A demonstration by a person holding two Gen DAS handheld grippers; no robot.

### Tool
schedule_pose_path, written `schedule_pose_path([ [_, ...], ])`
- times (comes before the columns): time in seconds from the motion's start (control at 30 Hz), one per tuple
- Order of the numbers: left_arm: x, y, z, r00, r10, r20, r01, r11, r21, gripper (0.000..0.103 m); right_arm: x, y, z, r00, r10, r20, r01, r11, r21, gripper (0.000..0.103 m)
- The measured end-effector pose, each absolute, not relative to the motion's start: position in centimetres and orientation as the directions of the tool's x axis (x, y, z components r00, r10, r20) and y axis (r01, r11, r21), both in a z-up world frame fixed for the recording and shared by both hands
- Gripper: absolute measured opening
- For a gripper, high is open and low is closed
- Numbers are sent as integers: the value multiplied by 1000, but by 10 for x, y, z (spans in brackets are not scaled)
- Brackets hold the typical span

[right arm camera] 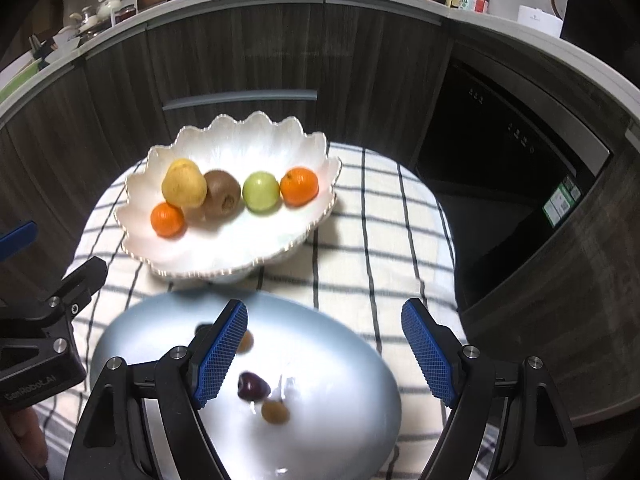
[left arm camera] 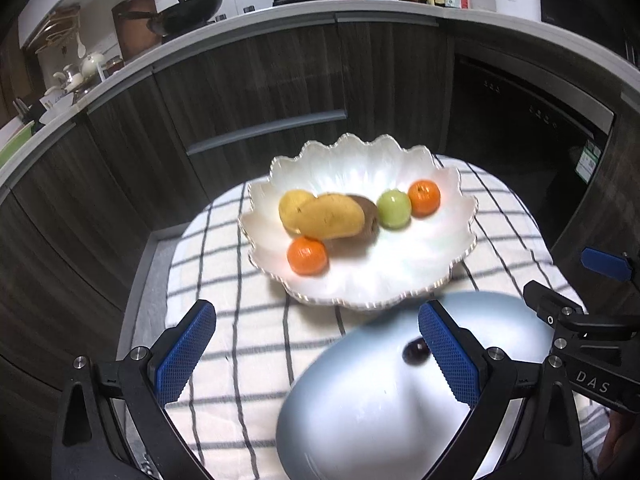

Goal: Organize fruits
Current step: 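Withdraw both tools from the bowl back over the plate, then grasp a brown longan with right tool while left tool grasps a dark plum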

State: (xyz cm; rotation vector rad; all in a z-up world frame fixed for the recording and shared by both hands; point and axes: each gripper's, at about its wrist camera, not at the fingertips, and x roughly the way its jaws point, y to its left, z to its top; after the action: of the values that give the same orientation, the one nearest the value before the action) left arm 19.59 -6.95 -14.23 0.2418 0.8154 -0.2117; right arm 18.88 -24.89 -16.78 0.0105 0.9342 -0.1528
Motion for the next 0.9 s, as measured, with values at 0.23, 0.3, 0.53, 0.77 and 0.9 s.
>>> schedule_pose_path([
  [0.23,182,-69,-170,625,-96,-774,291,949,117,103,171,-246,-196,544,-113,-831,131,990,-49,80],
  [0.3,178,-68,-177,616,-95,-782,296,948,117,103,167,-245,-204,532,-113,-839,132,990,-50,80],
  [0.53,167,-62,-202,581,-92,-808,308,945,114,103,156,-241,-230,491,-86,-867,126,992,-28,79],
  [0.77,166,-54,-217,559,-80,-825,288,952,103,103,157,-232,-249,463,-51,-885,99,995,-6,69],
  [0.9,166,-53,-222,554,-75,-829,284,953,103,103,160,-231,-255,453,-44,-891,91,996,-3,59],
])
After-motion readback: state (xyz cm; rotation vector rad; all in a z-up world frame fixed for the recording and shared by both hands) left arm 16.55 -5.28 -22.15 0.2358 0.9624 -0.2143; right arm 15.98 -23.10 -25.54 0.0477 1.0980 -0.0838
